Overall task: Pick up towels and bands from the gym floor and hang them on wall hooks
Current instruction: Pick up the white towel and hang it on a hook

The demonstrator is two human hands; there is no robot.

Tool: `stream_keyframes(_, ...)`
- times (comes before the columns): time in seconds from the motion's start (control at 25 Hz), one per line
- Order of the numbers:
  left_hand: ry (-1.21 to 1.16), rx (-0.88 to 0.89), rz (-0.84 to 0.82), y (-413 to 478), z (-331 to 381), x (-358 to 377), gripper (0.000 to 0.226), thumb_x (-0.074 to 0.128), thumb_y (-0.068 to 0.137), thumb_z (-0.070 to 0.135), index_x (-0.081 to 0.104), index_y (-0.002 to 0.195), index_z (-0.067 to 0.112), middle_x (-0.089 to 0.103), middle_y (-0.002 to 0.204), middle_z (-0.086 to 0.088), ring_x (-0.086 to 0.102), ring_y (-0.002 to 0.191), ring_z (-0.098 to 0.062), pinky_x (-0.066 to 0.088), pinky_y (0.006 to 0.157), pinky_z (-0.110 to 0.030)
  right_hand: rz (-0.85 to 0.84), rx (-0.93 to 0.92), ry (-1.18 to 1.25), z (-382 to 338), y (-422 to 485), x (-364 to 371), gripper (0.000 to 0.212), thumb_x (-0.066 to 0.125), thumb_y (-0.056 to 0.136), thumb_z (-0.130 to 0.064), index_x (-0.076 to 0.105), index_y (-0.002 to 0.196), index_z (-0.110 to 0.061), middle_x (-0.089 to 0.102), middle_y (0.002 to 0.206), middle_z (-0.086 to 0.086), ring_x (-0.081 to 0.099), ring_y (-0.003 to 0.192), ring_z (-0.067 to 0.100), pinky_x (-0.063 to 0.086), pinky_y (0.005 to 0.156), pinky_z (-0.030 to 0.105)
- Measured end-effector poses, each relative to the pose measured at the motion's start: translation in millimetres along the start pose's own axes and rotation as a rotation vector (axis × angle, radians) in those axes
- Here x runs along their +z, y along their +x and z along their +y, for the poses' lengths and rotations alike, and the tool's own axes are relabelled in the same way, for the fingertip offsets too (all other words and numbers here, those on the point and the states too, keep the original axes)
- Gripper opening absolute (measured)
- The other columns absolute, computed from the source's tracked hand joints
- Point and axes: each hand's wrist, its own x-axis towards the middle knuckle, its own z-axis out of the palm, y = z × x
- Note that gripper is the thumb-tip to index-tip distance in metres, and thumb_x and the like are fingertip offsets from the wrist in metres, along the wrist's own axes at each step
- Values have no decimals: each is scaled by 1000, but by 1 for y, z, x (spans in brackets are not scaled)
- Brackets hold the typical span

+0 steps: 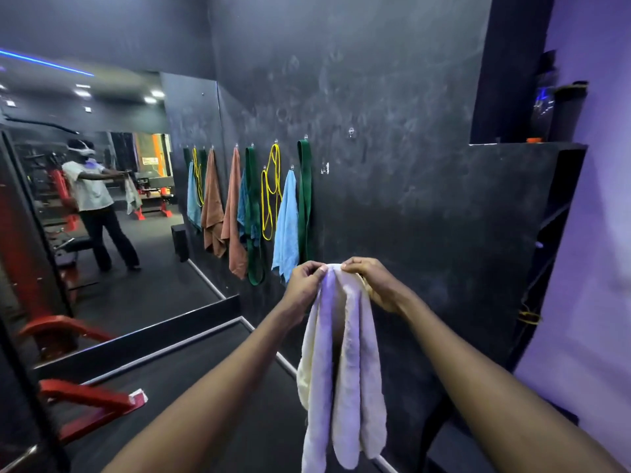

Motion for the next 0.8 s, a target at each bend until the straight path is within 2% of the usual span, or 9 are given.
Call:
stream_keyframes(0.12,20,19,45,78,-17,-1,15,55,98,11,67,90,10,64,76,1,54,64,-5,42,53,-12,-22,-38,-32,5,79,-19,15,58,92,-3,67,100,5,65,82,5,61,77,8,50,71,19)
stream_keyframes(0.2,20,22,52,135,-25,-2,17,55,98,11,66,85,12,64,77,0,55,67,-6,43,56,-13,8,-37,-80,6,137,-33,19,57,92,-2,67,105,7,65,84,6,59,77,8,50,68,18)
stream_keyframes(0.32,14,57,50,217,-31,-8,19,56,98,11,66,82,13,65,77,0,57,68,-6,45,60,-15,26,-51,-85,5,229,-48,12,58,90,2,69,92,0,64,83,8,57,78,12,49,69,20)
stream_keyframes(0.4,9,71,49,267,-37,-13,20,55,98,9,65,81,14,65,76,1,58,67,-4,46,61,-15,30,-63,-88,9,285,-54,14,58,88,4,69,84,-4,64,80,8,57,78,13,49,72,21)
stream_keyframes(0.6,0,98,-17,391,-64,-27,18,57,97,9,67,81,13,66,78,-1,58,70,-8,46,64,-19,83,-127,-223,19,402,-73,9,62,89,0,71,92,-2,66,81,6,56,76,11,46,74,23)
stream_keyframes(0.8,21,181,-109,511,-69,-18,14,58,96,11,68,86,9,66,80,1,58,69,0,45,67,-15,230,-206,-285,4,497,-102,15,64,88,1,71,82,-11,66,79,1,56,74,7,45,75,18)
